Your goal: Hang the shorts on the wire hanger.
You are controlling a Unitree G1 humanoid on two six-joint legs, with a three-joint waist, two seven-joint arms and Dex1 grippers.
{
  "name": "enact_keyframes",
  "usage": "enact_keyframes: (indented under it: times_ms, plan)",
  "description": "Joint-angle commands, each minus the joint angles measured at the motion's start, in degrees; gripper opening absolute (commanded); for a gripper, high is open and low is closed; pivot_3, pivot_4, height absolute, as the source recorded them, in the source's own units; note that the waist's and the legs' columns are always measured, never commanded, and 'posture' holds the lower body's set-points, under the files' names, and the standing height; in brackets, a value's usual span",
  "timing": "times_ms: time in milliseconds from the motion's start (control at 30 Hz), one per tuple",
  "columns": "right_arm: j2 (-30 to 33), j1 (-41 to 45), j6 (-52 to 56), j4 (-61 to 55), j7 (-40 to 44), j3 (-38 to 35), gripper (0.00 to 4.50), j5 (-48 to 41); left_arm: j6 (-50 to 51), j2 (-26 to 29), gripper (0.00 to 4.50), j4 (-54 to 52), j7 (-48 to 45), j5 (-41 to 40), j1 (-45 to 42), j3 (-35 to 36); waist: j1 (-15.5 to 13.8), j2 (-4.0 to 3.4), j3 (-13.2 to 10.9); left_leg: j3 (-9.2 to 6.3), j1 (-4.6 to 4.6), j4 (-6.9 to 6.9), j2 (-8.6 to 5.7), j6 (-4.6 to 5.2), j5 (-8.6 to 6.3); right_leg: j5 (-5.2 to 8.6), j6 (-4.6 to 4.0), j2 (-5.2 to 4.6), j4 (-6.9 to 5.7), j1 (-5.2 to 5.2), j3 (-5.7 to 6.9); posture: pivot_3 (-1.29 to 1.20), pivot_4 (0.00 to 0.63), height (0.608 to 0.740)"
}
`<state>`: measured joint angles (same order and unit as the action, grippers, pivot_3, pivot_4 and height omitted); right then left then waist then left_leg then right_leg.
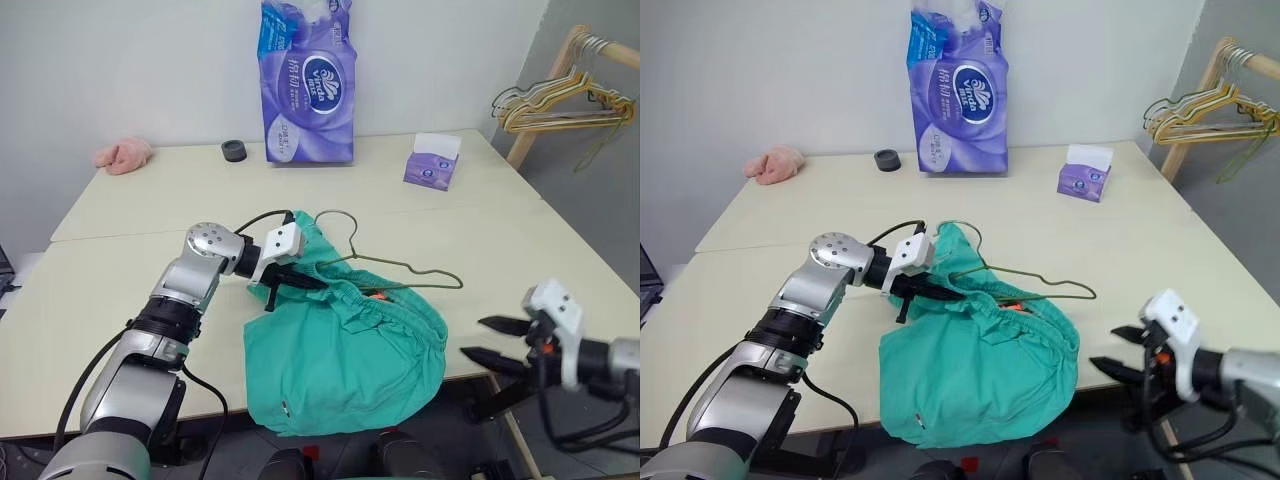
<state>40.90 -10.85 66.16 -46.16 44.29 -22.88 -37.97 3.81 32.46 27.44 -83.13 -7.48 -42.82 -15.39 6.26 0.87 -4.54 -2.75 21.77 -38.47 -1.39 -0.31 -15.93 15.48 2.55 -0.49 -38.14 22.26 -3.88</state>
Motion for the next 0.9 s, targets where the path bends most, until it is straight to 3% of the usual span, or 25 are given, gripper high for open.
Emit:
enact_keyframes:
  times_ms: [33,500,867,900]
  plan:
    - [-2.2,0.2,2.6,-2.9,-5.6,-0.1,3.63,-2.1,-1.2,0.6,0.0,-0.5,0.1,-0.2,-1.7,1.6,0.0,0.03,0.0,0.01,0.0,0.0,-0.02,0.0,0.0,0.0,0.0,-0.02,0.02,0.0,-0.02,-0.19,0.061,0.74]
    - [-7.3,4.2,1.4,4.3,-15.0,10.2,3.63,-1.2,-0.5,0.5,0.0,-1.2,0.1,-0.7,-1.9,1.8,0.2,0.02,0.0,-0.01,0.0,0.0,-0.02,0.0,0.0,0.0,0.03,0.01,0.04,0.0,0.0,-0.18,0.056,0.74]
    - [-7.7,6.7,0.0,8.6,-18.6,7.0,0.02,-0.7,1.9,1.6,0.0,-4.0,-0.8,-2.1,-1.1,2.4,0.2,0.02,0.0,-0.01,0.01,0.0,-0.02,0.0,0.0,0.0,0.03,0.01,0.04,0.0,0.0,-0.17,0.057,0.74]
    - [-7.4,6.8,-0.1,8.8,-18.6,6.7,0.02,-0.7,2.5,1.8,0.0,-4.5,-1.1,-2.5,-1.0,2.5,0.2,0.02,0.0,-0.01,0.02,-0.01,-0.02,0.0,0.0,0.0,0.03,0.01,0.03,0.0,0.0,-0.17,0.057,0.74]
